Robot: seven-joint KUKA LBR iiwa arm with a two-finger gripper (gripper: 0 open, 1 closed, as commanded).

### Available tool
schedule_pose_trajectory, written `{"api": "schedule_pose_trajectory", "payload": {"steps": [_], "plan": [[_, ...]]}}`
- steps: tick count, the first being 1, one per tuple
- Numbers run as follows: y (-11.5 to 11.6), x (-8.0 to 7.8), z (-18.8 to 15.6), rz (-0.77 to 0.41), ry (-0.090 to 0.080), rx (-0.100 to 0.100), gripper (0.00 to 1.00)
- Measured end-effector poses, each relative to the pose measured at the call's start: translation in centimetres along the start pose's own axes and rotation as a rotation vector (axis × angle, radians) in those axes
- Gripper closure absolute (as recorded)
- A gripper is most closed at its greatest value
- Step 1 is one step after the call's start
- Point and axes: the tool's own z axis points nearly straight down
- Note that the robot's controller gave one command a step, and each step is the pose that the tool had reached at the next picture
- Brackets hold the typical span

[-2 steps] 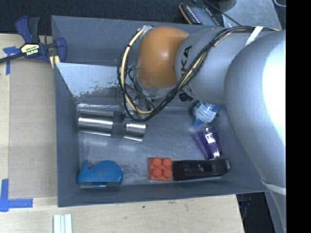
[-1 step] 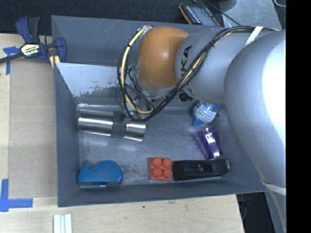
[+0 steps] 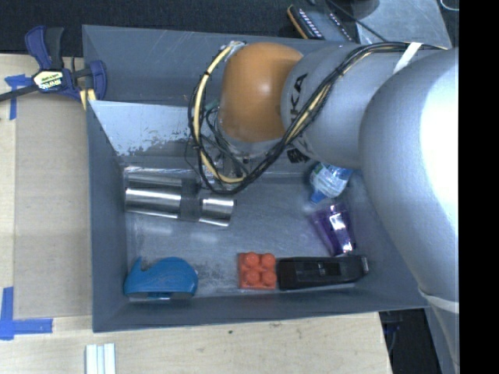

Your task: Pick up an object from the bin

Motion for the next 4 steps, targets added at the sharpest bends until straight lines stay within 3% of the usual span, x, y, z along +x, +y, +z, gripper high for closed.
{"api": "schedule_pose_trajectory", "payload": {"steps": [4], "plan": [[0.01,0.0,0.0,0.001,0.0,0.0,1.0]]}}
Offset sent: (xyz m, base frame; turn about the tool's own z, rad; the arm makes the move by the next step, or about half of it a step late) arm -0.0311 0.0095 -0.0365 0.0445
